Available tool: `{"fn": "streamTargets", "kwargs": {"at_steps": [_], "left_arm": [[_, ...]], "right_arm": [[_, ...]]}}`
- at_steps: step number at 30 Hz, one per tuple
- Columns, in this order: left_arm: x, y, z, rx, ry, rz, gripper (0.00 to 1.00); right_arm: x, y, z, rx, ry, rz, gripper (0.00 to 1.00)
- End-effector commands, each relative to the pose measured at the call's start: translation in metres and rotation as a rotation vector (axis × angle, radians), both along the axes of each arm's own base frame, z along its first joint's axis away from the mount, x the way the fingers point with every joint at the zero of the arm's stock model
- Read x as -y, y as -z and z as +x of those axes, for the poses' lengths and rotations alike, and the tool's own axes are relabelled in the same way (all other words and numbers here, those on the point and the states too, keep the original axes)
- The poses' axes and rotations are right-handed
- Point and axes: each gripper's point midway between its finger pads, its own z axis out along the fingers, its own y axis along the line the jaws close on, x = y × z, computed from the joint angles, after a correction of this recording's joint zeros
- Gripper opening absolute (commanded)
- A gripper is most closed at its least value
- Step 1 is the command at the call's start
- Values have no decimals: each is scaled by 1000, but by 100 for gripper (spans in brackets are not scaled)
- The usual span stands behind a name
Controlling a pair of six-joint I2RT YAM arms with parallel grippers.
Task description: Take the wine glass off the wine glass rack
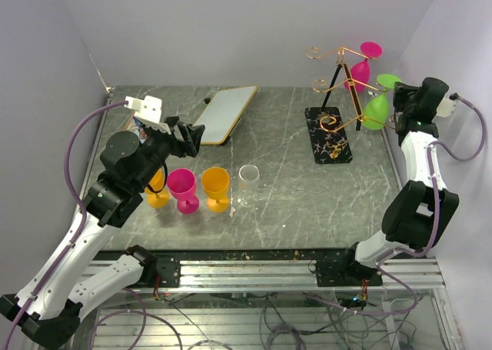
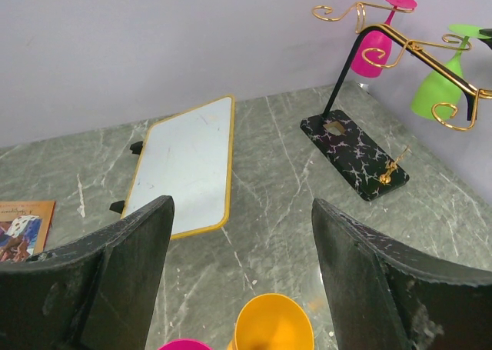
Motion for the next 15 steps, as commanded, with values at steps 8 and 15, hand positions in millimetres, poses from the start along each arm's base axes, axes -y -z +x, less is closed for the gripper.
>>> {"fn": "streamTargets", "kwargs": {"at_steps": [8,15], "left_arm": [[5,-9,-3,35,28,-28,83],[6,-8,-2,33,31,-28,83]], "right_arm": [[-13,-22,-14,59,-64,-18,0],[-30,-23,-7,47,-166,-39,0]]}}
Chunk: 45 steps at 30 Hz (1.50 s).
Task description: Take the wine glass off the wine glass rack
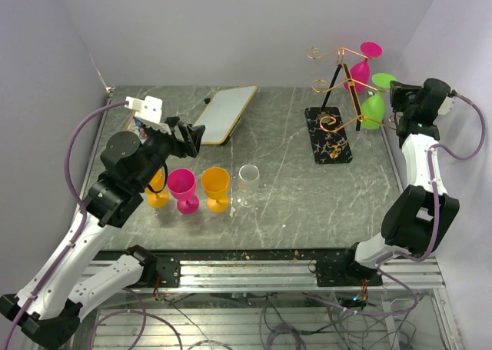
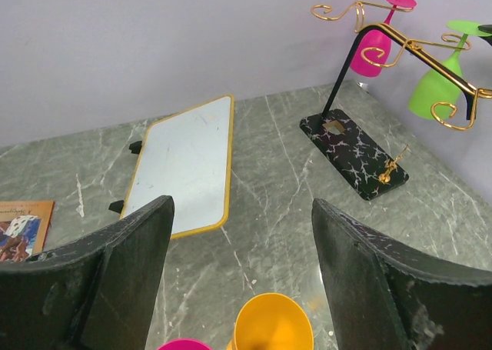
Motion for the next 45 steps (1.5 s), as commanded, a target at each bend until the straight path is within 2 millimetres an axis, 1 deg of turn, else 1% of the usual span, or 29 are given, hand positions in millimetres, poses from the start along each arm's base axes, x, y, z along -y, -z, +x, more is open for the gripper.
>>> {"fn": "streamTargets", "kwargs": {"at_steps": [1,10,15,18,24,28,33,37,41,43,45], "left_arm": [[6,-8,-2,33,29,-28,83],[6,-7,-1,30,29,-26,83],[5,-9,-2,34,26,-27,83],[5,-9,-2,35,26,-26,83],[5,-9,-2,36,25,-26,83],[5,-8,-2,33,26,-25,83],[6,-7,-1,29,28,-22,83],[7,-6,-1,27,29,-21,83],[7,-5,0,22,24,-21,82],[6,-5,0,19,20,-22,82],[7,-5,0,17,23,-23,82]], "right_arm": [[-13,-13,4,27,-78,-35,0],[-31,-16,26,21,-135,-51,0],[-33,-22,38,33,-131,-57,0],[-29,-25,47,37,-109,-72,0],[-10,-33,61,53,-5,-104,0],[-2,-48,65,100,29,-143,0],[4,-77,62,163,59,-216,0],[5,-100,49,217,85,-270,0],[-2,-124,34,286,71,-341,0],[-11,-137,26,330,43,-396,0],[-10,-136,25,318,52,-402,0]]}}
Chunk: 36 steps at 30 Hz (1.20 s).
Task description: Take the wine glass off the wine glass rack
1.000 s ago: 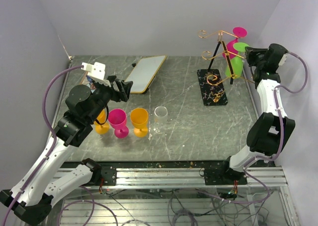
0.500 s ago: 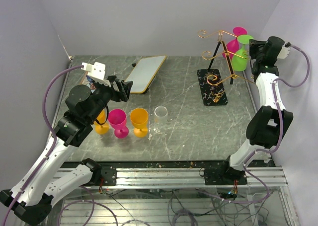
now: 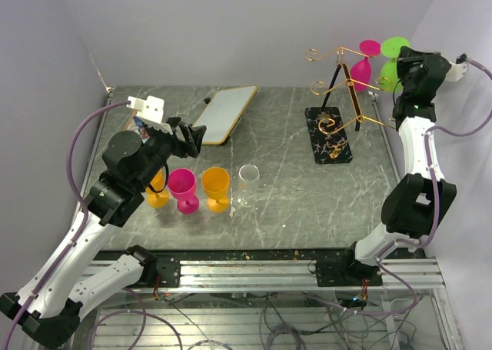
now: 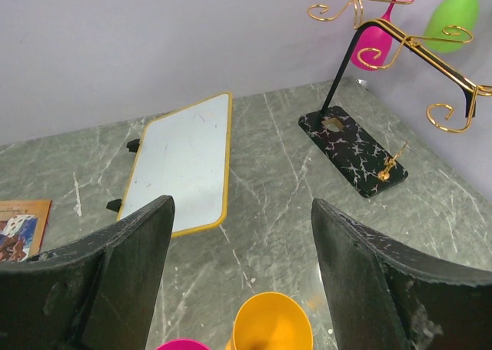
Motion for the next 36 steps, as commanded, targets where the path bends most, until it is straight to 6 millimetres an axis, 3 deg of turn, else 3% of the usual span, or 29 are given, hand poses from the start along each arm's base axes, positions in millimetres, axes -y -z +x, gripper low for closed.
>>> {"fn": "streamTargets", "kwargs": {"at_steps": [1,4,7,14,17,21,26,31,33,36], "left_arm": [[5,-8,0,23,17,-27,82],[7,-6,0,20,23,-27,82],[7,-5,1,16,20,-26,82],[9,-5,1,15,32,-27,82],[10,-2,3,9,29,-21,82],[11,1,5,0,31,-17,82],[16,10,11,-26,38,-9,82],[25,19,18,-58,66,-12,82],[30,22,20,-76,80,-24,92],[36,22,22,-101,94,-71,95]], "right_arm": [[-7,-53,-23,117,8,-104,0],[1,-49,-27,104,30,-95,0],[-2,-59,-37,128,25,-114,0],[-32,-107,-64,240,-78,-278,0],[-58,-131,-83,322,-177,-395,0],[-100,-144,-110,402,-350,-507,0],[-158,-143,-146,488,-570,-535,0],[-231,-134,-179,547,-801,-502,0],[-250,-131,-193,555,-880,-461,0],[-271,-125,-215,595,-997,-335,0]]}}
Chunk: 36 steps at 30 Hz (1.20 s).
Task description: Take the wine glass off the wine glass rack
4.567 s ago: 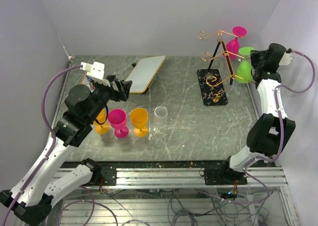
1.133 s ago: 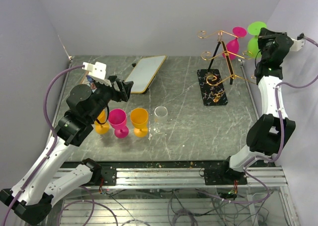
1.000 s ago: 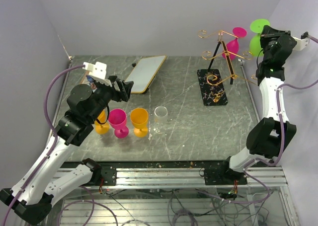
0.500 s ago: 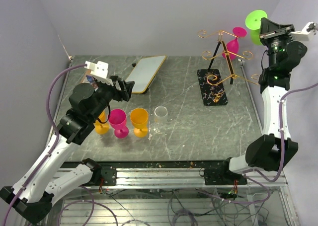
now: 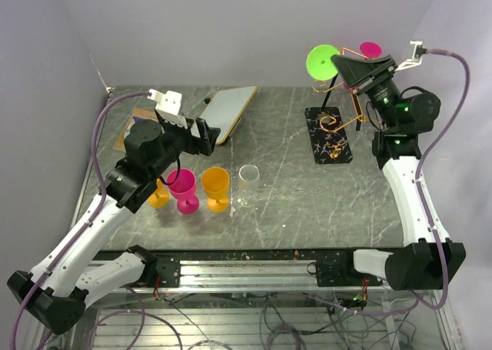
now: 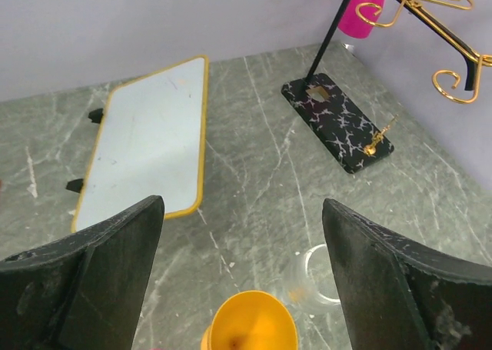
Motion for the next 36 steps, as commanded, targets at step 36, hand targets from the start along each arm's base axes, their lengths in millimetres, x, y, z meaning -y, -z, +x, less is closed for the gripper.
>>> {"fn": "streamTargets", "kwargs": {"at_steps": [36], "left_arm": [[88,-96,-82,-131,942,-960,62]], "right_arm": [[-74,23,-116,-410,-881,629,0]]}}
